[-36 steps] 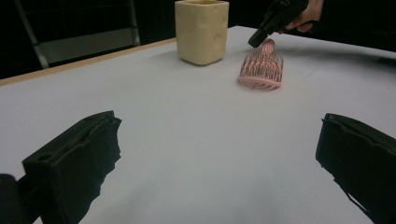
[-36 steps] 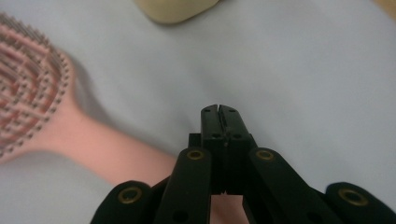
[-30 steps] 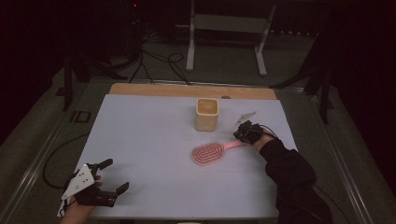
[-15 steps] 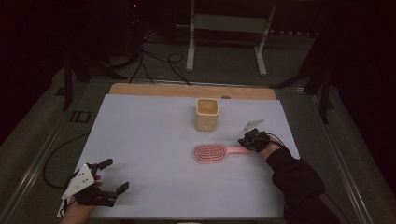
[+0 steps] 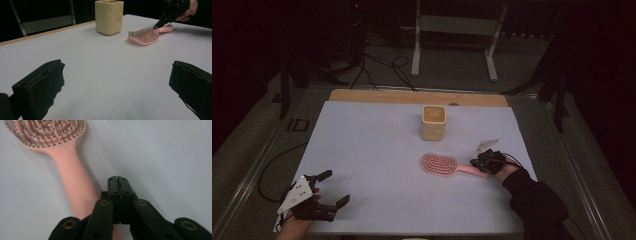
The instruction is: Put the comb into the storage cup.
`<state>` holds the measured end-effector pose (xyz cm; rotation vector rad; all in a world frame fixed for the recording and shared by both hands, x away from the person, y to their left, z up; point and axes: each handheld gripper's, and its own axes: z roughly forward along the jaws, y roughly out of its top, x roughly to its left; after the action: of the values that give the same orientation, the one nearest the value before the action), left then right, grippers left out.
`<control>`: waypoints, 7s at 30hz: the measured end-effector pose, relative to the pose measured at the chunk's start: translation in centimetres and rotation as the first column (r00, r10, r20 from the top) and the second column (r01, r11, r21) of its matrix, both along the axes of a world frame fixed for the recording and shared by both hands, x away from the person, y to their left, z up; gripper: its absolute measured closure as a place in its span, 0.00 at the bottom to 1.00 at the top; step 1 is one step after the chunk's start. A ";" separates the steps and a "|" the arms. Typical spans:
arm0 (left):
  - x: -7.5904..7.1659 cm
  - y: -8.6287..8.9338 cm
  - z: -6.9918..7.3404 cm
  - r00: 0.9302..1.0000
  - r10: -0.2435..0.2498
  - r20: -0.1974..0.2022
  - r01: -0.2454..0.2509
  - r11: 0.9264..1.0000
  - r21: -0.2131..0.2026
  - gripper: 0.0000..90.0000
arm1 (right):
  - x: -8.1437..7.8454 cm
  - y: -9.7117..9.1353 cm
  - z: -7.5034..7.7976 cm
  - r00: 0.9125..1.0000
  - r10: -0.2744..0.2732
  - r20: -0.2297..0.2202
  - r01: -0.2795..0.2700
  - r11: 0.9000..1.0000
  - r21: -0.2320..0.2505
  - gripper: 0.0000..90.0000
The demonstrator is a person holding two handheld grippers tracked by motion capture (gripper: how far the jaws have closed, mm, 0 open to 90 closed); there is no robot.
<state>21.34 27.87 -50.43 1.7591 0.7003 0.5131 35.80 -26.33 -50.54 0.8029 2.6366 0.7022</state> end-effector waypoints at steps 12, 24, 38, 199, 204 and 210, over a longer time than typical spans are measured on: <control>0.0 0.0 0.0 1.000 -0.001 0.002 0.001 1.000 0.005 0.00 | -3.3 -0.5 0.0 1.000 0.016 -0.015 -0.016 0.999 0.044 1.00; 0.0 0.0 0.0 1.000 -0.001 0.003 0.001 1.000 0.006 0.00 | -5.8 0.0 -0.2 0.999 0.034 -0.030 -0.032 0.998 0.060 1.00; 0.0 0.0 0.0 1.000 -0.003 0.003 0.003 1.000 0.007 0.00 | -8.0 0.8 -0.3 0.999 0.010 -0.049 -0.005 0.995 0.096 1.00; -0.2 0.2 0.2 1.000 -0.002 0.006 0.002 1.000 -0.010 0.00 | -6.0 9.3 1.6 0.872 -0.380 -0.310 0.349 0.925 -0.152 0.78; -0.2 0.2 0.2 1.000 -0.002 0.007 0.002 1.000 -0.011 0.00 | -6.1 9.1 2.2 0.887 -0.351 -0.299 0.338 0.936 -0.096 0.78; -0.2 0.2 0.2 1.000 -0.002 0.005 0.002 1.000 -0.011 0.00 | -6.1 8.6 3.3 0.909 -0.316 -0.272 0.320 0.947 -0.033 0.78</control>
<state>21.16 28.06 -50.26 1.7478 0.6965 0.5117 29.66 -17.72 -47.24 1.3852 2.6371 0.5502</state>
